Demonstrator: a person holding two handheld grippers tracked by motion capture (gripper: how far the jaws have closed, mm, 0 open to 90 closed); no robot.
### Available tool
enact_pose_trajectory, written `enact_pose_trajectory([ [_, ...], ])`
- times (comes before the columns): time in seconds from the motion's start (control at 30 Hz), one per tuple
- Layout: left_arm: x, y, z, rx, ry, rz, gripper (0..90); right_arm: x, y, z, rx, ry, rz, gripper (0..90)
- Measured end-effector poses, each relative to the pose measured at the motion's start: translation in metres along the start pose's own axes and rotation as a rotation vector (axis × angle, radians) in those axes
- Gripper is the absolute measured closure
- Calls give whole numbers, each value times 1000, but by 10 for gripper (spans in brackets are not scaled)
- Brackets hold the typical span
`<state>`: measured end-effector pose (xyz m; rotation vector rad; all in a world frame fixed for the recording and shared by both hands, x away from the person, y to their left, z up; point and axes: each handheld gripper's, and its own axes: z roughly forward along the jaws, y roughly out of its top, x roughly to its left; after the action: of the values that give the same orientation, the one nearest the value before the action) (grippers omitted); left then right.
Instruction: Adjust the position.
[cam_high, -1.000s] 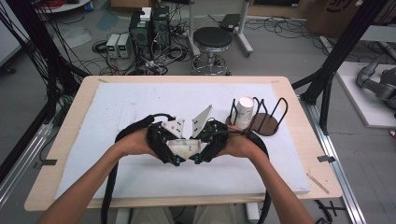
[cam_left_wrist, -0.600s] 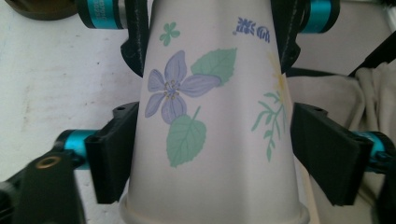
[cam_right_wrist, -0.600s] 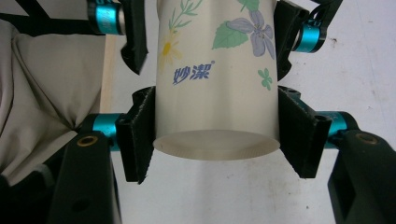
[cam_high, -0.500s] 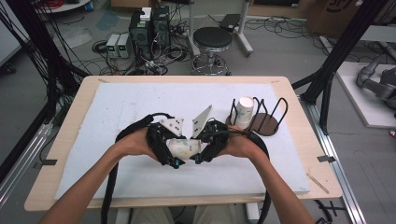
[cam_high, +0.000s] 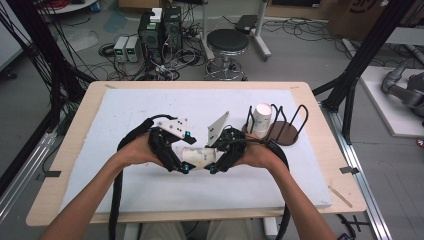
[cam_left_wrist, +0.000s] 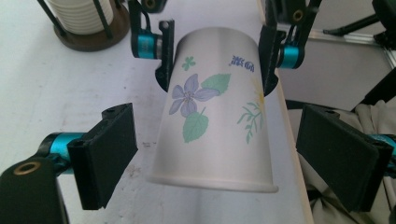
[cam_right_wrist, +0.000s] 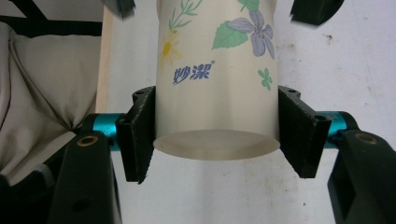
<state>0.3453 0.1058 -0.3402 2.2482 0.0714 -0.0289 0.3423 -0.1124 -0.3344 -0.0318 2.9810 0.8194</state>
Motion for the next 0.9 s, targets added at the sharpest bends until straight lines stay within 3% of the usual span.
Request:
enact_pose_trajectory([
  [0.27,-3,-10,-22,-147,32,10,123,1,-15,-2,-69,-6,34,363],
  [0.43,-6,-23,-31,-217,60,23,123,2,-26,-6,-156,-17,54,363],
  [0.73,-11,-50,-33,-310,96,-17,123,7,-38,-9,-291,-43,75,362],
  [0.9,-13,-64,-28,-374,106,-18,123,11,-44,-8,-362,-53,83,362],
])
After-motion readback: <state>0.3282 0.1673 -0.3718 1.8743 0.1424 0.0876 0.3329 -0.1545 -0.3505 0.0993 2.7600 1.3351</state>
